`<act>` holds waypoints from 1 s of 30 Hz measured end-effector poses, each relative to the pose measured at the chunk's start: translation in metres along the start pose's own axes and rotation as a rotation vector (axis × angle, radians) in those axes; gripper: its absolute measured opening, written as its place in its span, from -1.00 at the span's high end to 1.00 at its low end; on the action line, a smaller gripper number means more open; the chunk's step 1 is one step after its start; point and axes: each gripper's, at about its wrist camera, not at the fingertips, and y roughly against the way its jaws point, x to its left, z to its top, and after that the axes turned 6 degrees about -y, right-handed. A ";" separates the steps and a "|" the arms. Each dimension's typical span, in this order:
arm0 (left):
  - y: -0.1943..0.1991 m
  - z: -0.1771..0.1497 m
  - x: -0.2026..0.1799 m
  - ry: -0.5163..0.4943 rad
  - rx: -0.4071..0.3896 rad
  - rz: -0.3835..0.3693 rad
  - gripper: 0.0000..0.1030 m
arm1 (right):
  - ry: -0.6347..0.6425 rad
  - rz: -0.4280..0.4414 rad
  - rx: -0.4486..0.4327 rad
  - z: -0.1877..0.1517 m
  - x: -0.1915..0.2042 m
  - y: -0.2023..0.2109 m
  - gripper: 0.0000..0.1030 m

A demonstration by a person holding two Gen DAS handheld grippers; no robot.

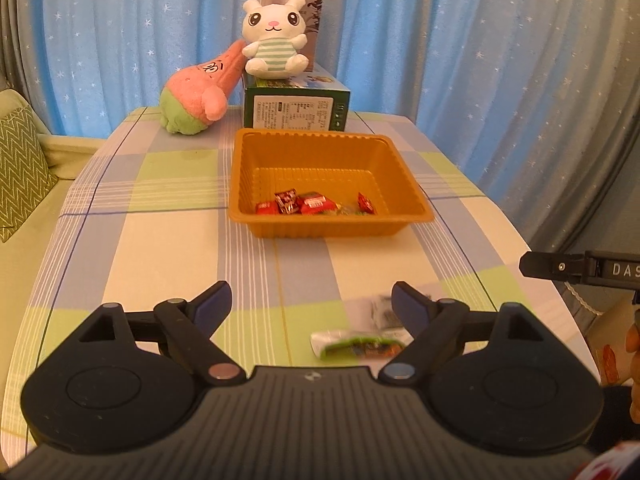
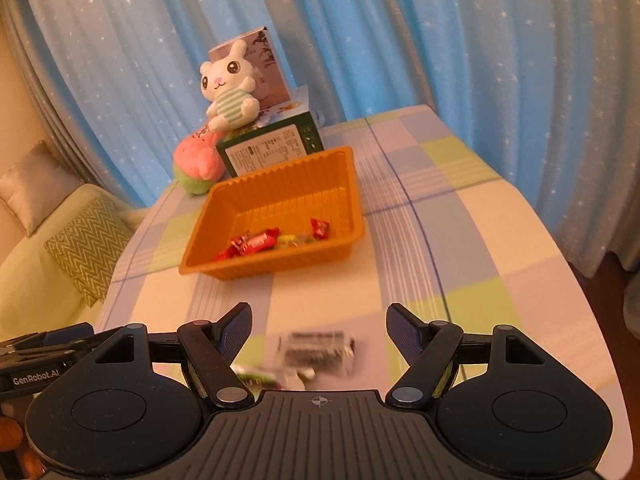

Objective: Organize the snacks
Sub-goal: 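Withdraw both open grippers from the tray toward the remaining packets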

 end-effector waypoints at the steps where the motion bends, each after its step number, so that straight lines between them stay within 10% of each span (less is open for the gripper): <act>1: 0.003 -0.004 -0.002 -0.002 0.001 -0.001 -0.66 | 0.000 -0.005 -0.001 -0.004 -0.001 0.004 -0.44; 16: 0.025 -0.044 -0.010 -0.040 0.024 -0.009 -0.66 | 0.017 -0.035 0.019 -0.051 -0.011 0.029 -0.44; 30: 0.001 -0.044 -0.029 -0.289 0.042 -0.089 -0.48 | 0.048 -0.051 0.038 -0.059 -0.012 0.011 -0.44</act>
